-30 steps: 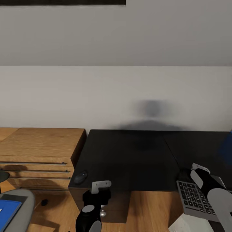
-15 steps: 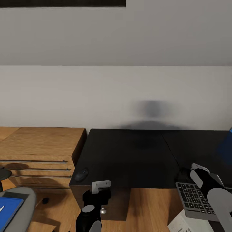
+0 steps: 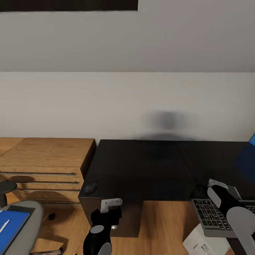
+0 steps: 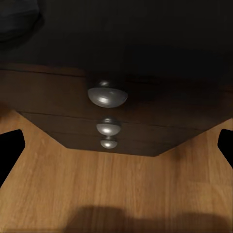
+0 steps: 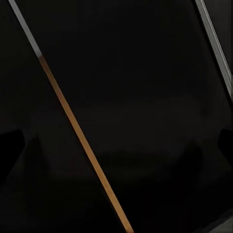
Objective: In the bedroom, organize the workspace by keeping the computer under the desk, ensuring the monitor is on the desk, placing the keyboard on the desk next to the monitor, placing the mouse on the desk next to the keyboard, moving the folder from the swivel chair onto the desk next to the mouse, stacking the notebook on top of the folder with the pen on top of the notebook, and positioning the swivel chair next to the desk.
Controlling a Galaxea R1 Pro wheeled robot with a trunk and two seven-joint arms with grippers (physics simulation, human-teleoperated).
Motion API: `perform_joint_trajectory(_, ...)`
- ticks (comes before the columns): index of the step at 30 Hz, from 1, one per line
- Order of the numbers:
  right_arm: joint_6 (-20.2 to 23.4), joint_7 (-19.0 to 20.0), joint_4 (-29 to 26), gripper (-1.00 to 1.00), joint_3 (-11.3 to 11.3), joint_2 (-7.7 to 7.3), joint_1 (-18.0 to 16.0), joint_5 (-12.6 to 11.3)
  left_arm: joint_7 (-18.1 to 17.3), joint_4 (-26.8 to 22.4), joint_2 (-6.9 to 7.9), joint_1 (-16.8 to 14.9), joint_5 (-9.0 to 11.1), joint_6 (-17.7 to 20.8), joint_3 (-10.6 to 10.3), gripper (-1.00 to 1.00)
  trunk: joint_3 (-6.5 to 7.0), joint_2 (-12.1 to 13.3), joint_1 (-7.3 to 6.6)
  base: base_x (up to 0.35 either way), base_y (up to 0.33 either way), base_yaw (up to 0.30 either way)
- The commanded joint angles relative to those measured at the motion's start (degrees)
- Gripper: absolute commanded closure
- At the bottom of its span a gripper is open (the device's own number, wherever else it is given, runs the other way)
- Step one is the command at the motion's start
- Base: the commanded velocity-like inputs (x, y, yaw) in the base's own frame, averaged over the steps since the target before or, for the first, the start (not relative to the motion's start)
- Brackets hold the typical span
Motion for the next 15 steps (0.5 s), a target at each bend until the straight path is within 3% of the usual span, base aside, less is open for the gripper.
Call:
perform_joint_trajectory(1,0.29,-0.27,-0.14,-1.0,-0.07,0.0,-0.01,-0.39,0.56,-0.06,0.0,-0.07,0.5,0.12,-0.07,-1.0,-0.06,-0.04,0.0,-0.016,0.0,0.0)
perform_joint_trajectory(15,0.29,-0.27,-0.14,-1.0,0.03,0.08,-0.01,-0.43,0.57,-0.06,0.0,-0.07,0.5,0.08,-0.06,-1.0,-0.06,-0.04,0.0,-0.021,0.0,0.0)
